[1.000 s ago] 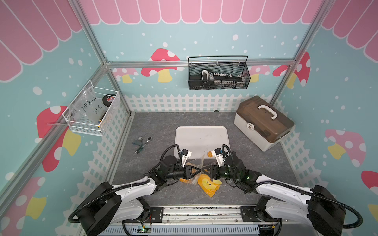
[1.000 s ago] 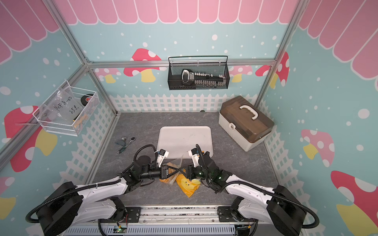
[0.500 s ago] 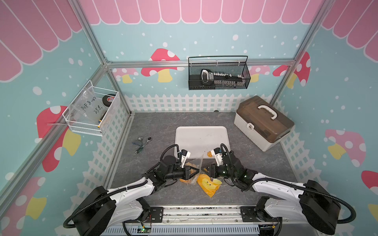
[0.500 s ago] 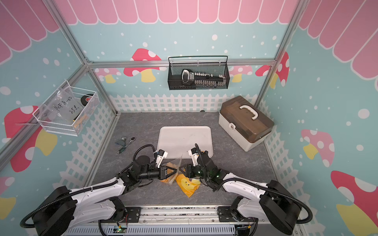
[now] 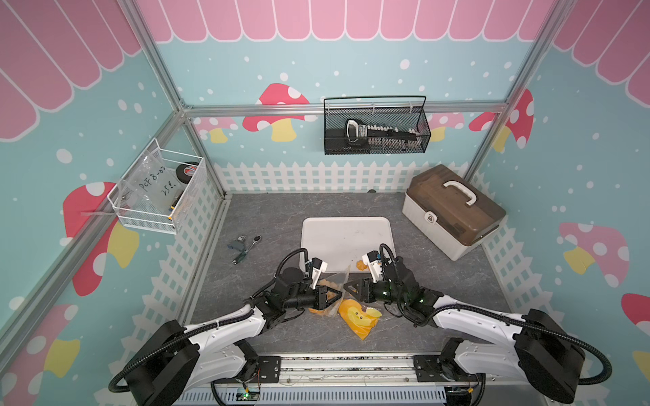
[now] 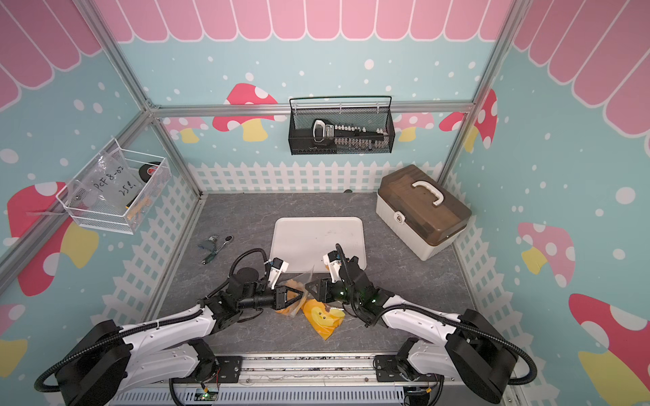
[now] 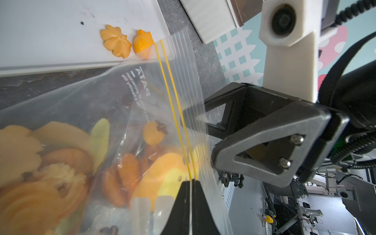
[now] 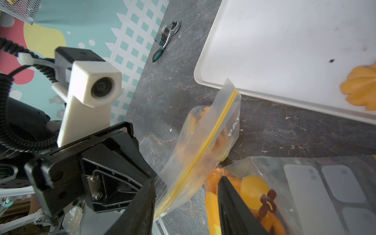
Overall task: Pour cookies out of the ziploc bag
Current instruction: Open the ziploc bag at the center of the board.
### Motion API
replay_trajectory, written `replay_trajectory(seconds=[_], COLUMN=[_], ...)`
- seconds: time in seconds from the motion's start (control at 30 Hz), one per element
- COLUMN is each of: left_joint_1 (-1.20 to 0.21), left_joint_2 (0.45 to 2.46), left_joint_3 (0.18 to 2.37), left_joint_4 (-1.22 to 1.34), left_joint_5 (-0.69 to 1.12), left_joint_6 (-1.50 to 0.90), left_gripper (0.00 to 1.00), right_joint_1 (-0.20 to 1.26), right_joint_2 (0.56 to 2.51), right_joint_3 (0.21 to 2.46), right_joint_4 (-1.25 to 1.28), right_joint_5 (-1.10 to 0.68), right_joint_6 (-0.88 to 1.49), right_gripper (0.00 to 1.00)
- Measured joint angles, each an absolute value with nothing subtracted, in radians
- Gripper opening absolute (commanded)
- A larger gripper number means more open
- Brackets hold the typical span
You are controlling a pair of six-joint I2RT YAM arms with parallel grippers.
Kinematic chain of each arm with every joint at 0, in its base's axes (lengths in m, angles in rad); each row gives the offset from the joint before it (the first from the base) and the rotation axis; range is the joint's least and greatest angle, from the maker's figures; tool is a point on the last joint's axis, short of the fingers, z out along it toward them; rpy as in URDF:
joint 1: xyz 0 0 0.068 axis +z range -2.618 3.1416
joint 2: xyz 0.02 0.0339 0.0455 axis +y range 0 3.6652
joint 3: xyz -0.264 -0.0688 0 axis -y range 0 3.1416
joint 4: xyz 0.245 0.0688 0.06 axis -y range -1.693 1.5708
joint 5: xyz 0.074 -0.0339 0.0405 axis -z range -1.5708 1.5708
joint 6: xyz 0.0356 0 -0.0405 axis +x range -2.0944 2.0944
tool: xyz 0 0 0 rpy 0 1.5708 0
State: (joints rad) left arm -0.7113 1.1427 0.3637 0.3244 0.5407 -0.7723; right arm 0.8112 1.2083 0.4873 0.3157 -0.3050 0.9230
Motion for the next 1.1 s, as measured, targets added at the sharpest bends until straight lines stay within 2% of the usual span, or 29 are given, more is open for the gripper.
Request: replay_trajectory(seconds=[0.3, 0.77, 1.1], left_joint_1=[-0.711, -0.711, -0.711], left_joint_2=[1.143, 1.139, 1.108], left_joint_3=[0.364, 0.364, 0.364], left_joint_4=[0.316, 0.314, 0.301], left_joint_5=[0.534, 0.527, 0.522], left_joint_6=[-0.766, -0.761, -0.759], left_gripper=[0.09, 0.09, 0.09], right_joint_1=[0.811, 0.811, 0.811], right_joint_2=[1.224, 1.215, 1.236], right_joint_3=[0.488, 0.503, 0.484], right_joint_4=[0.345, 0.339, 0.351], right_joint_5=[-0.314, -0.303, -0.299], right_joint_6=[0.933, 0.932, 0.929], right_gripper=[0.54, 0.55, 0.48])
